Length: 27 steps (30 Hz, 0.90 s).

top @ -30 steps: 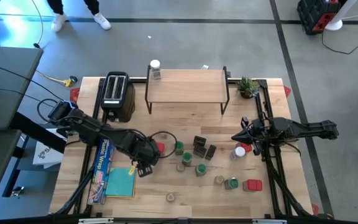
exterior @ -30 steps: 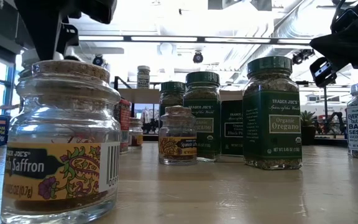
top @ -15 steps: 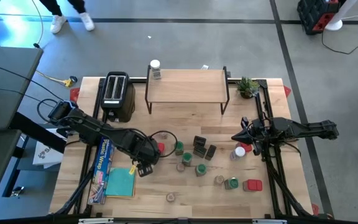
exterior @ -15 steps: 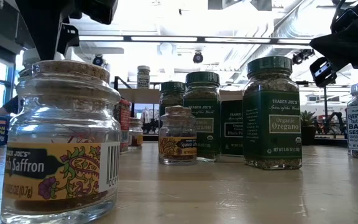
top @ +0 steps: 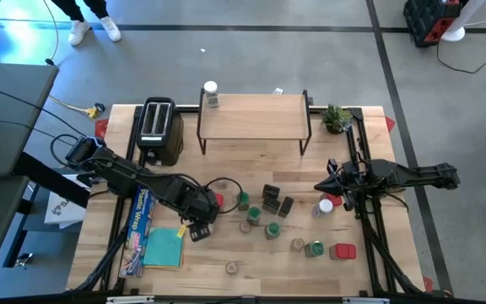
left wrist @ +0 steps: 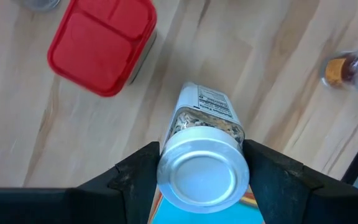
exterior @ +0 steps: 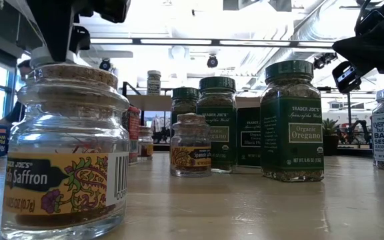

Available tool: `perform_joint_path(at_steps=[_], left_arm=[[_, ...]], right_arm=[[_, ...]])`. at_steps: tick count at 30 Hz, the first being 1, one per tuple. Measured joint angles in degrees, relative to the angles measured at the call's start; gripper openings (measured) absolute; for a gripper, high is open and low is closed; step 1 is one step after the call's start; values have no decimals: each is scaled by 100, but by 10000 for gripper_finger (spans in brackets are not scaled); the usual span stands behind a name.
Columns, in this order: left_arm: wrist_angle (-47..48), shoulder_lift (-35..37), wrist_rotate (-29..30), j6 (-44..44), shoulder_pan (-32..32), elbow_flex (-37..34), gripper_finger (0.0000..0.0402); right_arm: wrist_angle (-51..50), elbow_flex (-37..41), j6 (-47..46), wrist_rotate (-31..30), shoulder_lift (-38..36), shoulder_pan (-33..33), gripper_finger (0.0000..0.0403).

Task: Shelf spices
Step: Put the left white seasoning bottle on the shelf aligned with the other white seasoning bottle

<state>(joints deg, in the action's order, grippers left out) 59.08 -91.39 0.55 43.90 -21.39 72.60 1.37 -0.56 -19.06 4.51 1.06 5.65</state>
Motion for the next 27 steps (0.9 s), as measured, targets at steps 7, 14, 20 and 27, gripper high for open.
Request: perform_joint_path(at_steps=[7, 14, 20, 27], left_arm=[[-43, 0, -33, -80, -4, 0, 219], [-100, 0, -152, -73, -4, -175, 227], [-249, 0, -393, -57, 0, -264, 244], [-306, 0, -451, -157, 0, -264, 245]], right_arm=[[1, 0, 0, 1, 0, 0, 0], [2, 0, -1, 2, 0, 0, 0], [2, 0, 0, 2, 0, 0, 0], [2, 0, 0, 2, 0, 0, 0]])
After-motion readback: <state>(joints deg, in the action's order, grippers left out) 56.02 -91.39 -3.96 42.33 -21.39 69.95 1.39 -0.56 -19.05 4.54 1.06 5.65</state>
